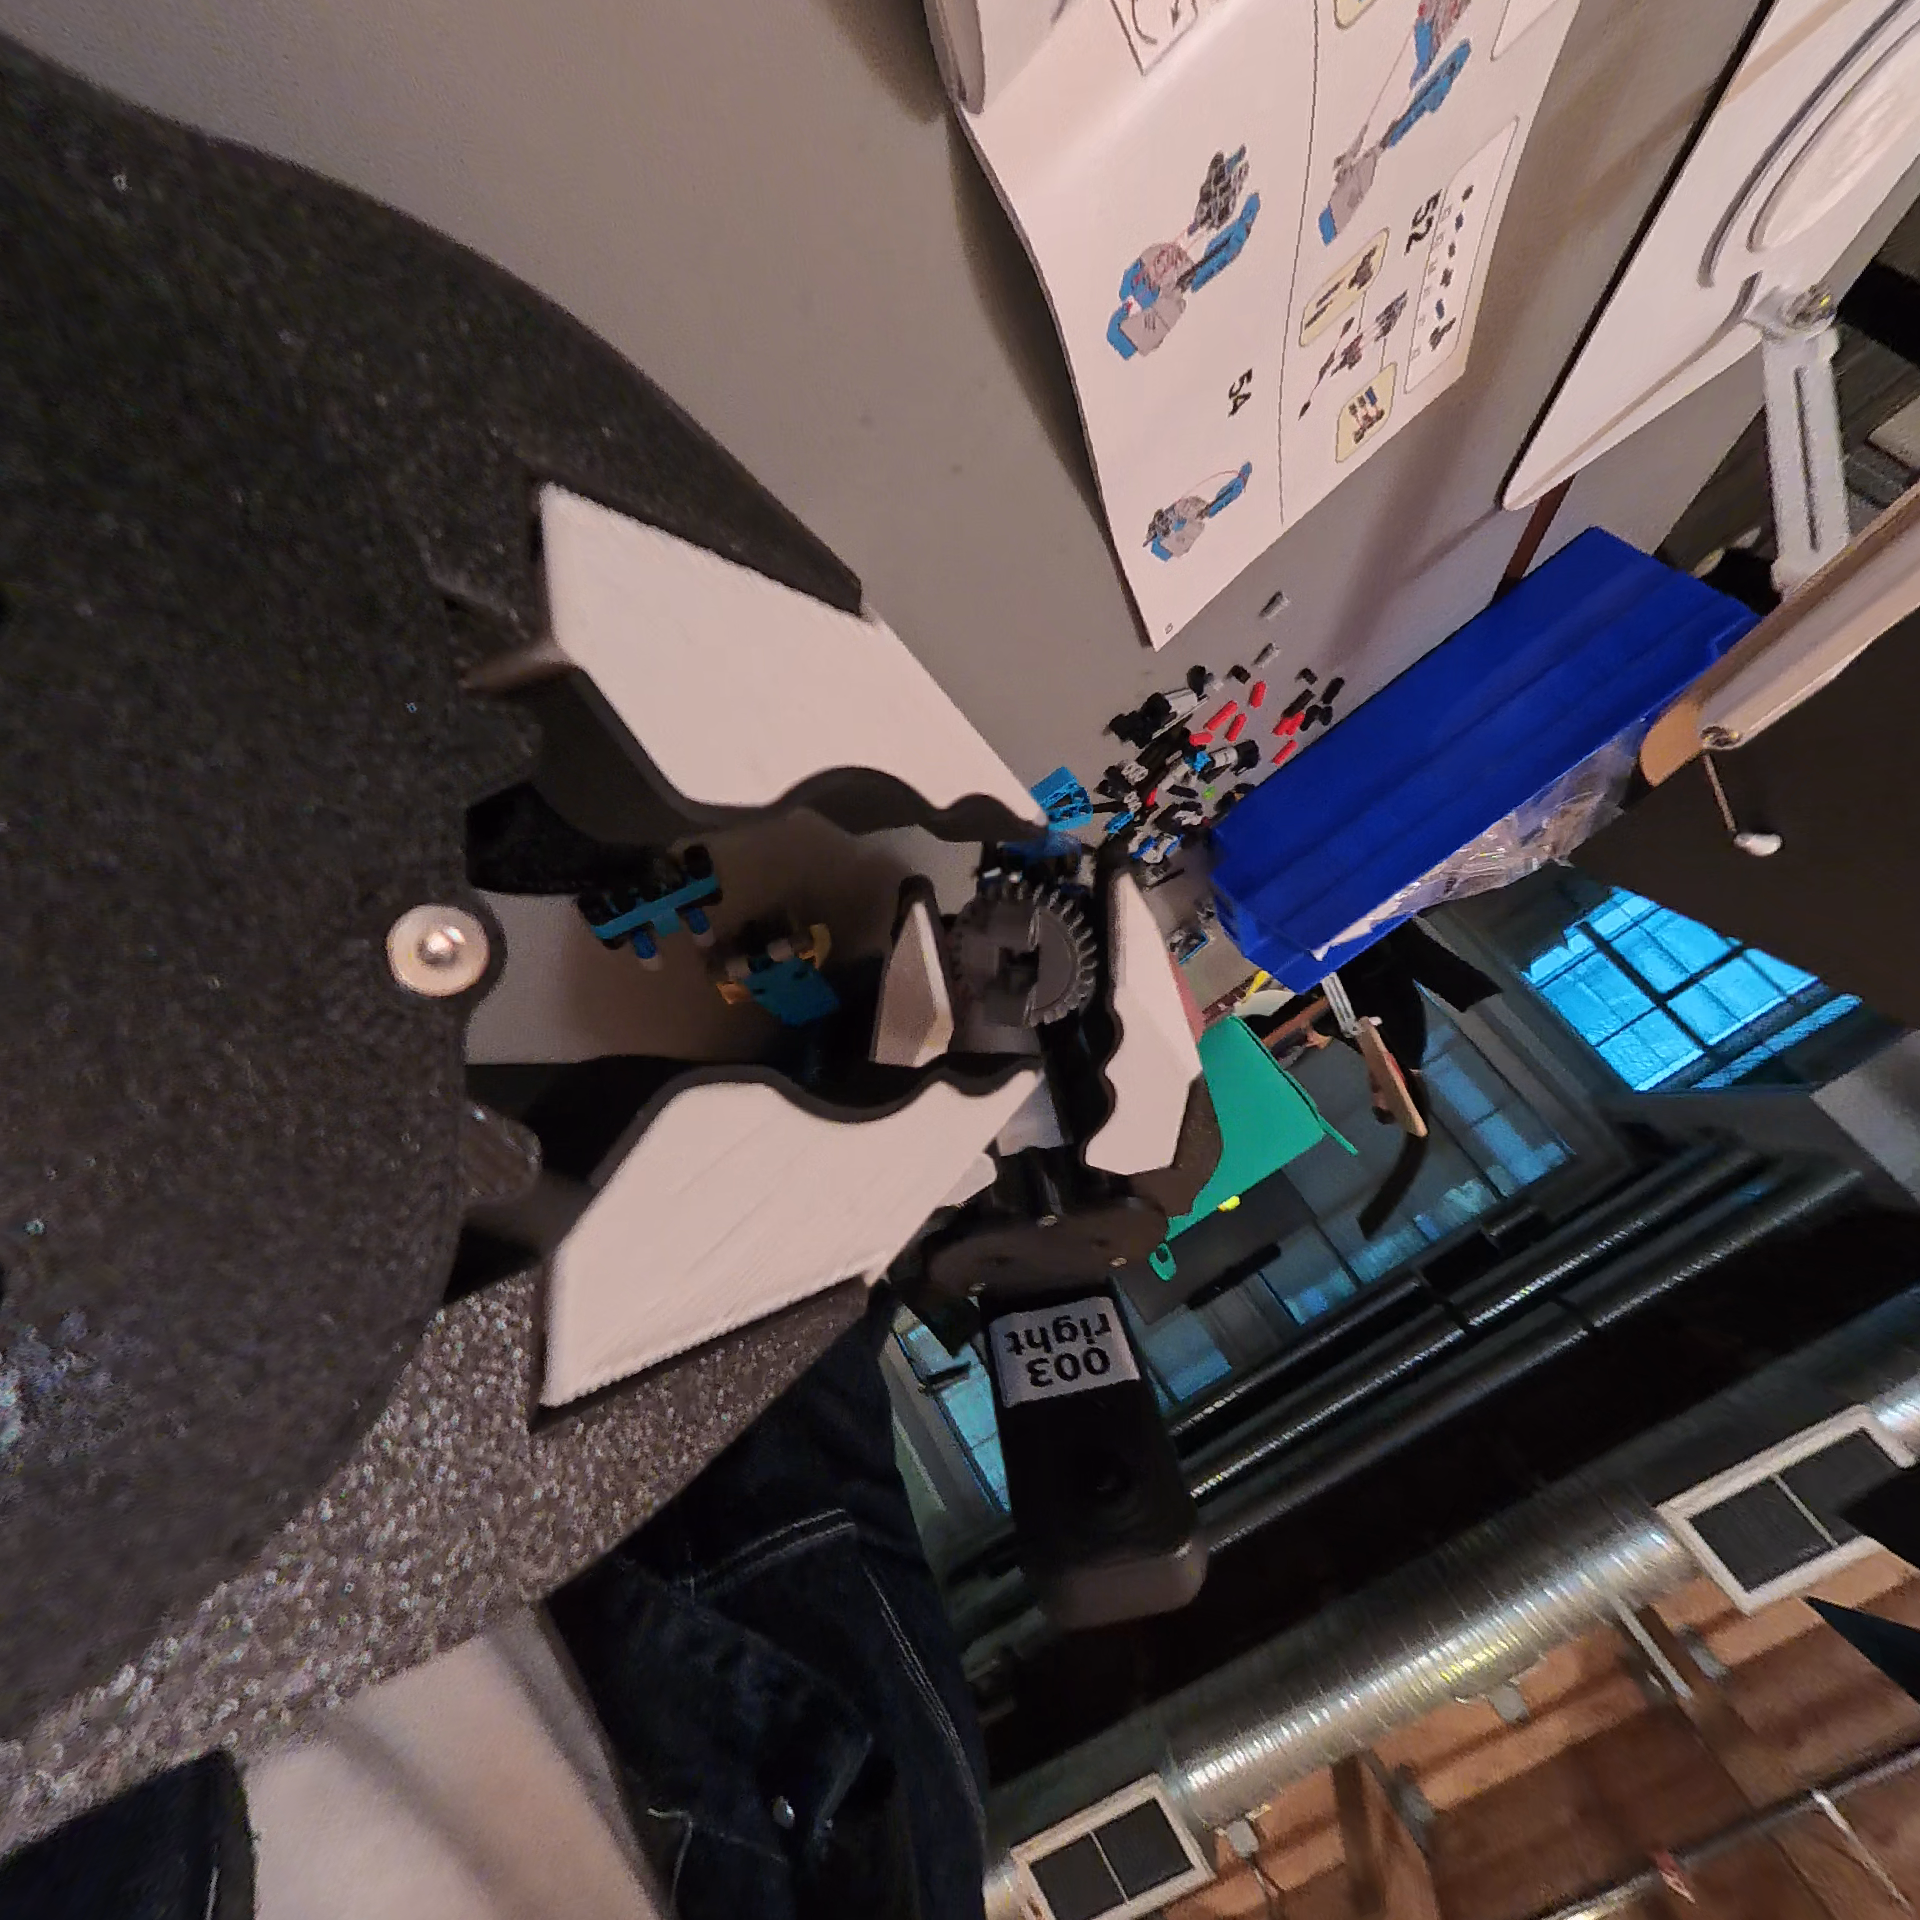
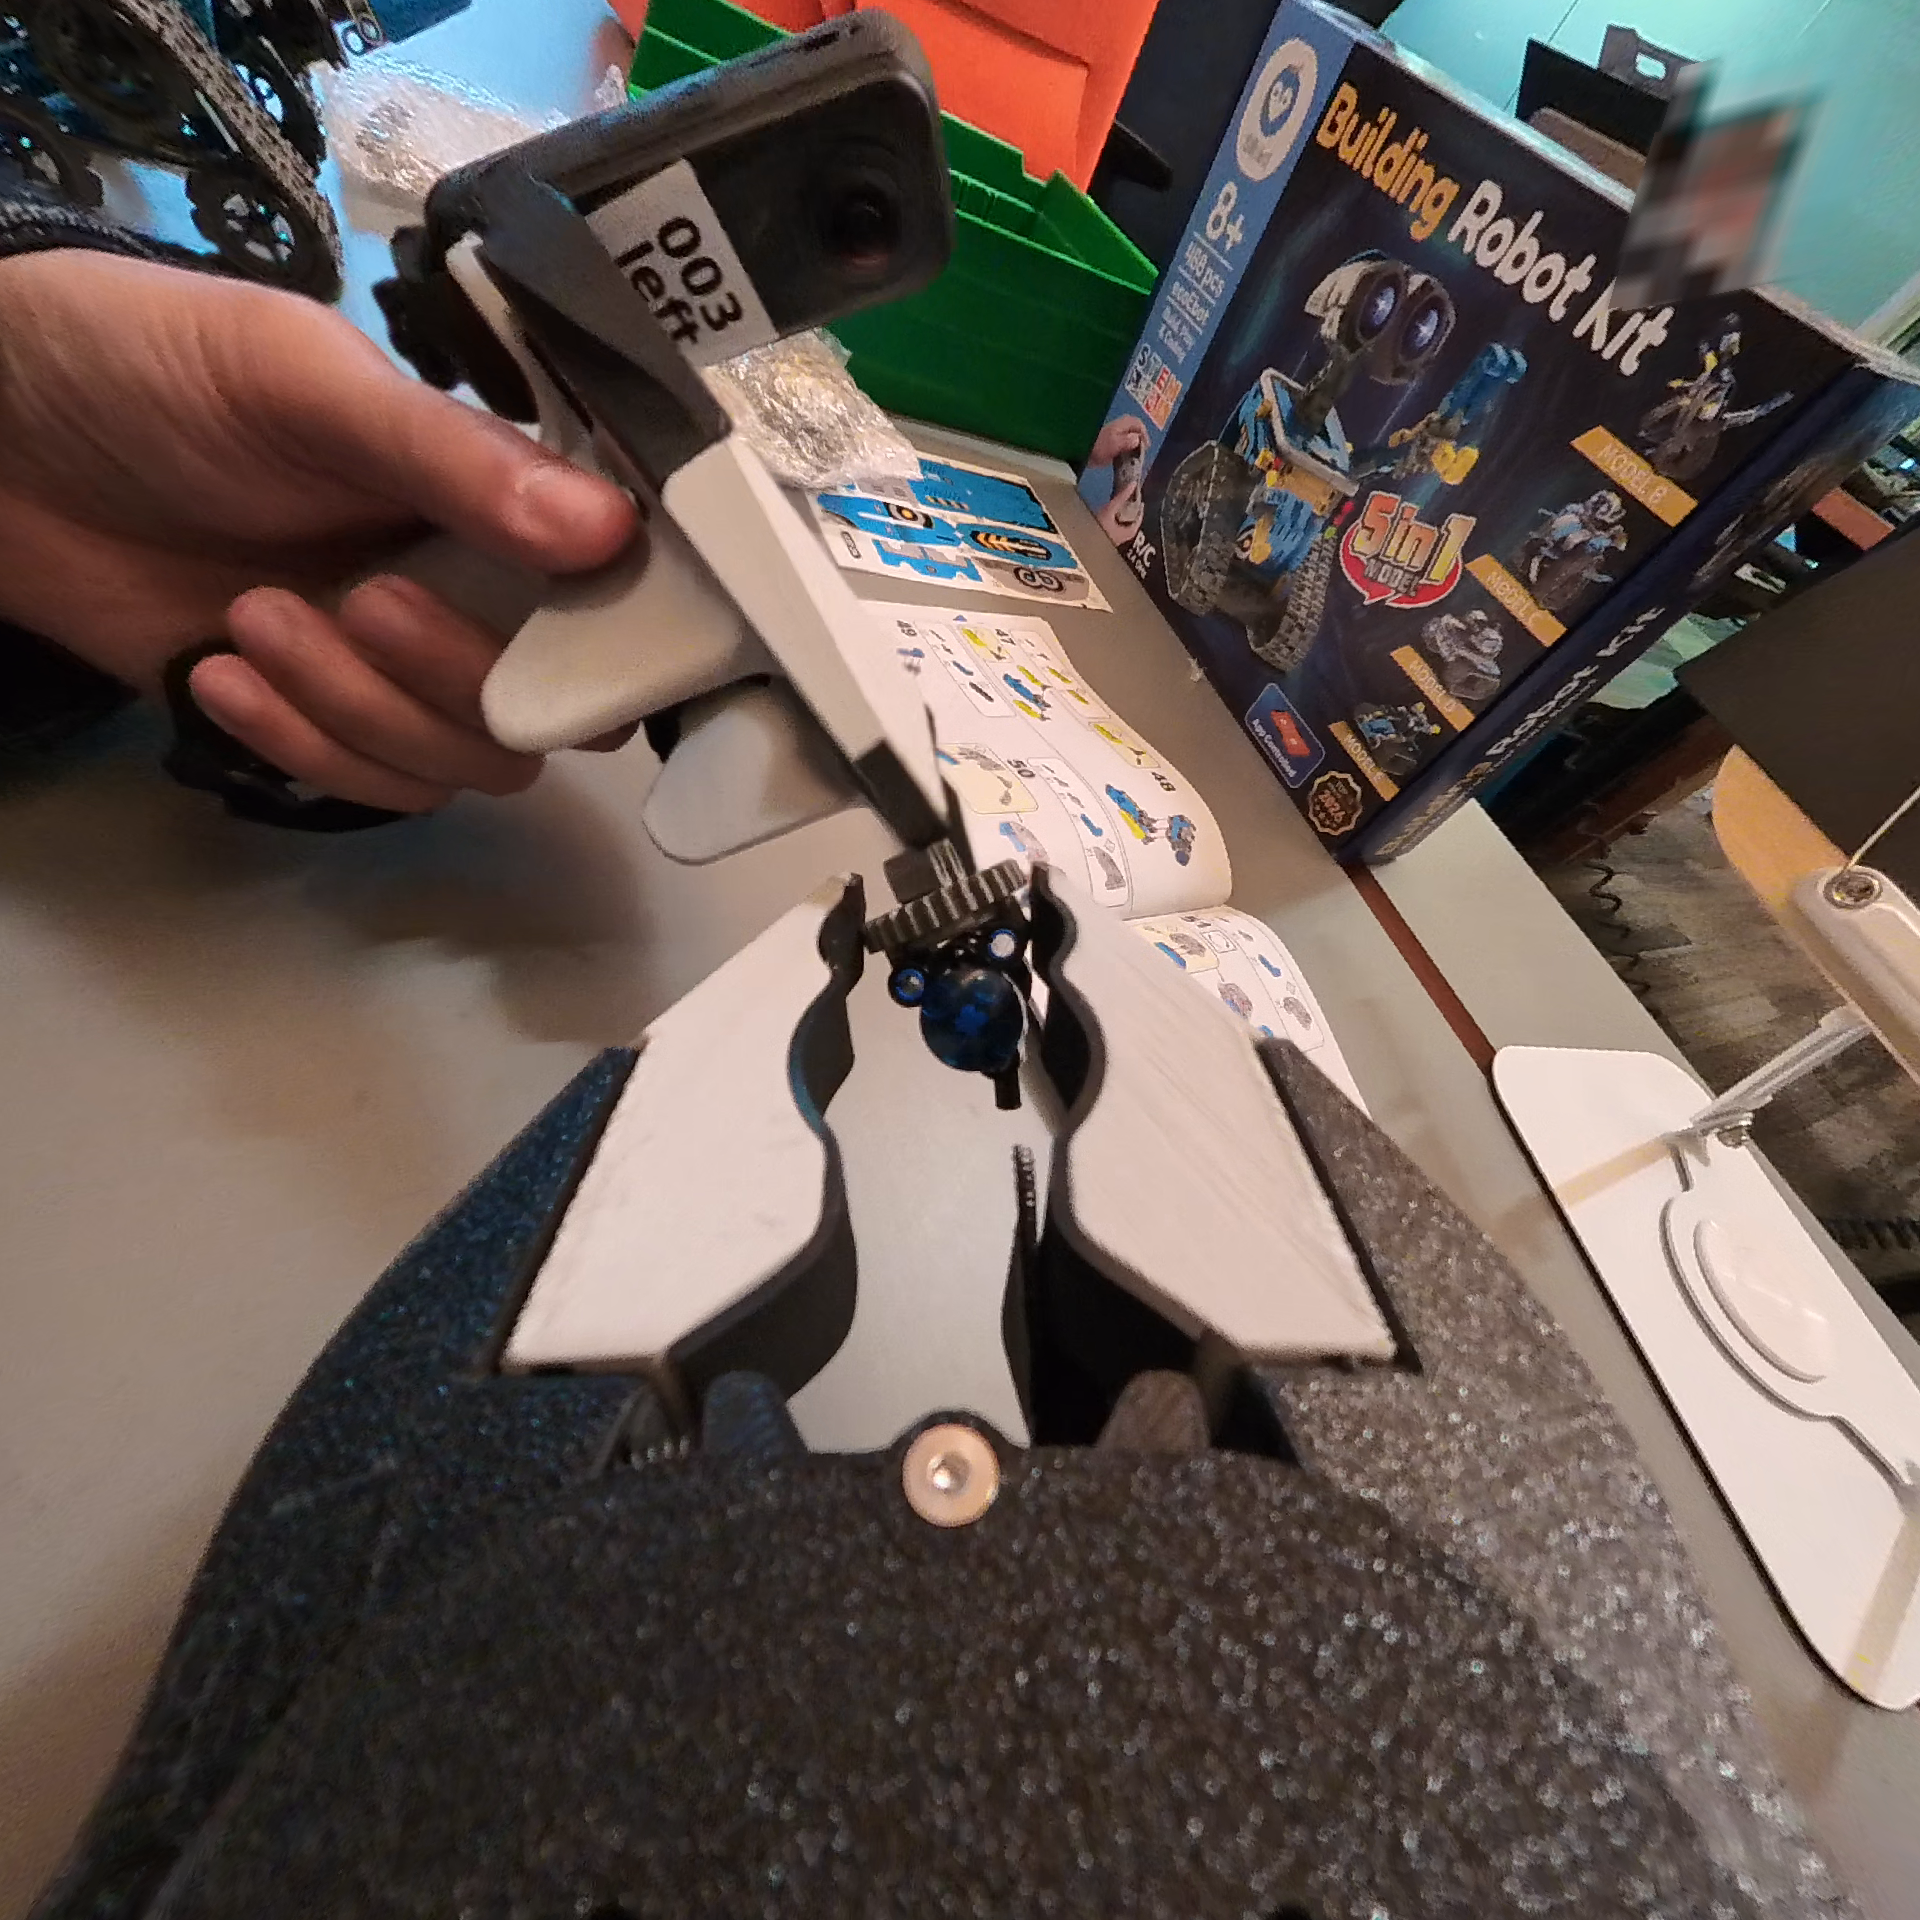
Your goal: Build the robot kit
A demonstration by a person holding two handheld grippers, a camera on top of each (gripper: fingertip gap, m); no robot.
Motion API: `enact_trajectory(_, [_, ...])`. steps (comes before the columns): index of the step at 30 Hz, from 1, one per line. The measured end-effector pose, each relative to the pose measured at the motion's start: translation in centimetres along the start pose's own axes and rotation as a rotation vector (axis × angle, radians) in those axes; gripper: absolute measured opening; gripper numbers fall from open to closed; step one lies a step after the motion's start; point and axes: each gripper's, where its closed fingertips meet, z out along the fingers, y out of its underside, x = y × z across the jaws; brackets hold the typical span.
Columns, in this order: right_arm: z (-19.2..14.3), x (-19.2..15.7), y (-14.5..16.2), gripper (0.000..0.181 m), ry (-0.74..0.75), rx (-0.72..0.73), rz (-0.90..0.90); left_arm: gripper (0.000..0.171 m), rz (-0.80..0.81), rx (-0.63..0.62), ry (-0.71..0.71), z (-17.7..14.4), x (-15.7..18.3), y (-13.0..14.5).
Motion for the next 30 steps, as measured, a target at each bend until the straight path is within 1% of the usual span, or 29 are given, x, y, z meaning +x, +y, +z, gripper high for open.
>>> enact_trajectory(2, [0.0, 0.2, 0.2, 0.031, 0.018, -0.014, -0.01, 0.04, 0.038, -0.027, -0.019, 0.2, 0.1, 0.4])
enact_trajectory(3, [0.1, 0.2, 0.3, 0.031, 0.018, -0.021, -0.018, 0.037, 0.067, -0.044, -0.039, 0.3, 0.0, 0.7])
enact_trajectory(4, [0.1, 0.2, 0.4, 0.031, 0.022, -0.022, -0.027, 0.028, 0.098, -0.063, -0.067, 0.3, -0.3, 0.9])
enact_trajectory(8, [0.2, -0.1, 0.6, 0.031, 0.022, -0.038, -0.064, 0.028, 0.205, -0.081, -0.128, 0.3, -0.4, 1.1])
enact_trajectory(10, [0.2, -0.6, 0.6, 0.031, -0.004, -0.035, -0.065, 0.029, 0.217, -0.084, -0.135, 0.4, -0.4, 1.1])
enact_trajectory(14, [0.4, -0.7, 0.6, 0.031, 0.0, -0.038, -0.058, 0.028, 0.256, -0.104, -0.163, 0.2, -0.4, 1.2])
enact_trajectory(15, [0.4, -0.6, 0.7, 0.032, 0.005, -0.041, -0.035, 0.028, 0.265, -0.101, -0.183, 0.0, -0.6, 1.0])
enact_trajectory(17, [0.5, -0.3, 0.9, 0.048, -0.004, -0.052, 0.023, 0.028, 0.283, -0.082, -0.228, -0.8, -1.3, 0.1])
enact_trajectory(18, [0.5, 0.0, 1.1, 0.049, -0.003, -0.055, 0.053, 0.028, 0.273, -0.058, -0.244, -1.3, -1.7, -0.6])
enact_trajectory(20, [0.4, 0.5, 1.4, 0.045, -0.008, -0.055, 0.113, 0.028, 0.21, 0.03, -0.267, -2.8, -2.5, -2.4])
enact_trajectory(21, [0.4, 0.7, 1.6, 0.044, -0.01, -0.057, 0.142, 0.028, 0.174, 0.062, -0.265, -3.5, -2.8, -3.0])
enact_trajectory(22, [0.5, 0.9, 1.7, 0.043, -0.013, -0.055, 0.166, 0.028, 0.142, 0.068, -0.256, -3.8, -3.1, -3.2])
enact_trajectory(25, [0.4, 1.0, 1.6, 0.043, -0.032, -0.036, 0.21, 0.028, 0.098, 0.051, -0.233, -3.6, -3.3, -2.7])
enact_trajectory(27, [0.4, 0.9, 1.4, 0.043, -0.049, -0.021, 0.243, 0.028, 0.08, 0.037, -0.162, -2.9, -2.3, -2.2])
enact_trajectory(30, [0.3, 0.4, 0.8, 0.042, -0.145, 0.03, 0.375, 0.028, 0.038, 0.022, -0.077, -2.2, -1.2, -1.6])
